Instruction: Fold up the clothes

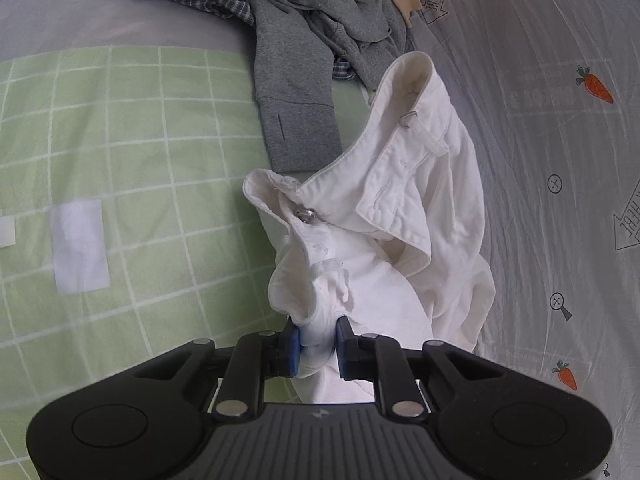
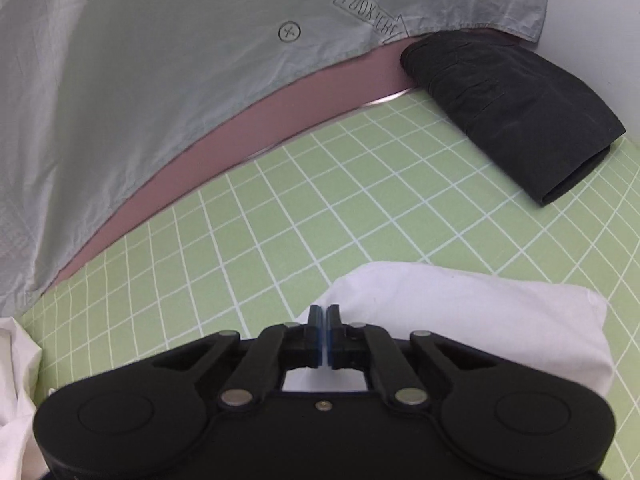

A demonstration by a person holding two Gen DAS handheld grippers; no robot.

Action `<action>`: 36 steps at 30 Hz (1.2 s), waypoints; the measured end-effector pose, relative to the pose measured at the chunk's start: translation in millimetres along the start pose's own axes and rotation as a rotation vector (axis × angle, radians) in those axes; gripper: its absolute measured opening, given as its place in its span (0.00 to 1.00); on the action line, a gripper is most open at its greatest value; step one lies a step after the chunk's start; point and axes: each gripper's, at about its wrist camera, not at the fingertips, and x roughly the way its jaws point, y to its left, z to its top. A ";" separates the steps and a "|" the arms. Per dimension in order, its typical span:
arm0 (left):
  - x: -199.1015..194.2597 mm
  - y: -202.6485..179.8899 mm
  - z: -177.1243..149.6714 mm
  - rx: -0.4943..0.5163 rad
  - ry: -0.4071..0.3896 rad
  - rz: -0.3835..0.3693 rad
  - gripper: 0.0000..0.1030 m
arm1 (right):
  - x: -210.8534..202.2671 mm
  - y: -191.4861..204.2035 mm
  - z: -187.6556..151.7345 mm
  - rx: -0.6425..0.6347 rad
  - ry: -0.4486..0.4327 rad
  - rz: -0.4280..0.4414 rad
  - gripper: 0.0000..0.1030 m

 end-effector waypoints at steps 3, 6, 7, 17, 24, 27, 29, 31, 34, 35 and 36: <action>-31.0 4.1 7.6 0.037 -0.039 -0.017 0.16 | -37.0 -4.3 -5.3 -0.021 -0.062 0.016 0.02; -64.7 21.4 17.0 0.060 -0.085 -0.015 0.16 | -80.2 -14.6 -22.5 -0.016 -0.114 0.029 0.02; -75.2 31.9 20.3 0.055 -0.097 -0.002 0.16 | -95.1 -18.5 -29.1 -0.012 -0.130 0.033 0.02; -101.3 123.8 31.9 -0.010 -0.085 0.161 0.18 | -129.6 -54.0 -169.6 -0.076 0.079 -0.098 0.02; -99.4 115.9 26.5 0.129 -0.056 0.218 0.36 | -144.3 -75.4 -198.0 0.112 0.088 -0.082 0.37; -102.8 126.7 20.6 0.108 -0.030 0.188 0.58 | -152.5 -70.2 -198.8 0.112 0.053 -0.086 0.46; -102.6 134.9 13.5 0.077 -0.010 0.156 0.67 | -156.9 -68.6 -201.0 0.116 0.041 -0.079 0.51; -96.7 138.7 5.3 0.068 0.019 0.136 0.70 | -159.0 -68.0 -203.2 0.121 0.040 -0.065 0.52; -83.8 137.4 -6.1 0.102 0.050 0.132 0.71 | -159.4 -63.6 -206.5 0.110 0.045 -0.048 0.56; -80.1 135.7 -8.1 0.115 0.050 0.146 0.71 | -159.5 -61.2 -207.5 0.100 0.047 -0.047 0.57; -76.9 133.9 -9.7 0.127 0.048 0.158 0.71 | -159.9 -58.8 -208.5 0.090 0.047 -0.046 0.59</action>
